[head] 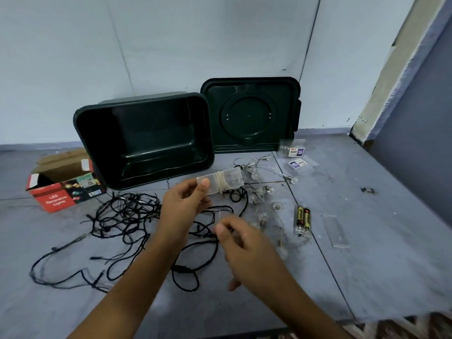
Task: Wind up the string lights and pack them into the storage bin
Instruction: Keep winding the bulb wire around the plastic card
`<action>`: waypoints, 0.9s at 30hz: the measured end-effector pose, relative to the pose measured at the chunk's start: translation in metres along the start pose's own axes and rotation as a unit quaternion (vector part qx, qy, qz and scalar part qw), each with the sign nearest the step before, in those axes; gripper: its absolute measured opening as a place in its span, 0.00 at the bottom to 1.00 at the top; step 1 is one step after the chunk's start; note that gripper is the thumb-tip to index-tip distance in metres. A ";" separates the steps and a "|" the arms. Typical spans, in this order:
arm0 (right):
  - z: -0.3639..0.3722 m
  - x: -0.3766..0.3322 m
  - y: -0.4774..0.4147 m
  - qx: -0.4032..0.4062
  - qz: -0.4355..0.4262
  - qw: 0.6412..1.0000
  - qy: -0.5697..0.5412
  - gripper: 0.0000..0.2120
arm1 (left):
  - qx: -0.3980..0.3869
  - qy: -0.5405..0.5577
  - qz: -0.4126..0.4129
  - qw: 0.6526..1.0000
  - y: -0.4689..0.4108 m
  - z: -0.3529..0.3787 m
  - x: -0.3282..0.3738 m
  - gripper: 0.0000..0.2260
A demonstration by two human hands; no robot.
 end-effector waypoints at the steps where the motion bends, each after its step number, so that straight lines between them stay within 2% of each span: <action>1: -0.007 -0.007 -0.005 0.009 -0.029 0.998 0.053 0.07 | -0.011 -0.017 0.004 1.000 0.001 0.002 0.000 0.08; 4: -0.030 -0.026 -0.028 0.044 -0.095 0.982 0.160 0.08 | -0.054 -0.051 0.012 0.997 0.006 0.009 0.000 0.14; 6: -0.048 -0.033 -0.047 0.071 -0.113 0.967 0.217 0.09 | -0.070 -0.058 0.011 0.996 0.011 0.012 0.001 0.12; 8: -0.064 -0.034 -0.062 0.072 -0.106 0.966 0.223 0.09 | -0.081 -0.062 0.009 0.995 0.015 0.016 0.002 0.09; 11: -0.078 -0.014 -0.077 0.010 -0.051 0.994 0.095 0.09 | -0.099 -0.069 0.007 0.993 0.019 0.017 0.004 0.07; 14: -0.072 0.017 -0.085 -0.079 0.044 0.995 -0.035 0.09 | -0.121 -0.061 -0.008 0.991 0.021 0.019 0.003 0.07; 17: -0.054 0.042 -0.087 -0.141 0.115 0.967 -0.176 0.12 | -0.128 -0.040 -0.022 0.991 0.022 0.022 0.002 0.06; 19: -0.038 0.054 -0.085 -0.162 0.153 0.929 -0.295 0.13 | -0.117 -0.001 -0.039 0.992 0.020 0.023 0.001 0.06; 23: -0.006 0.061 -0.066 -0.136 0.184 0.869 -0.439 0.03 | -0.083 0.030 -0.045 0.995 0.015 0.020 -0.001 0.09; 27: 0.019 0.062 -0.031 -0.038 0.208 0.863 -0.459 0.07 | -0.030 0.060 -0.047 0.997 0.007 0.013 0.000 0.06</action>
Point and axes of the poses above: each hand's wrist, its own y-axis away from the middle knuckle, its own z-axis out of the palm, x = y × z, the point moved 7 cm from there along -y, towards the middle knuckle, and after that the axes turned 6 degrees about y, right-handed, at the moved point
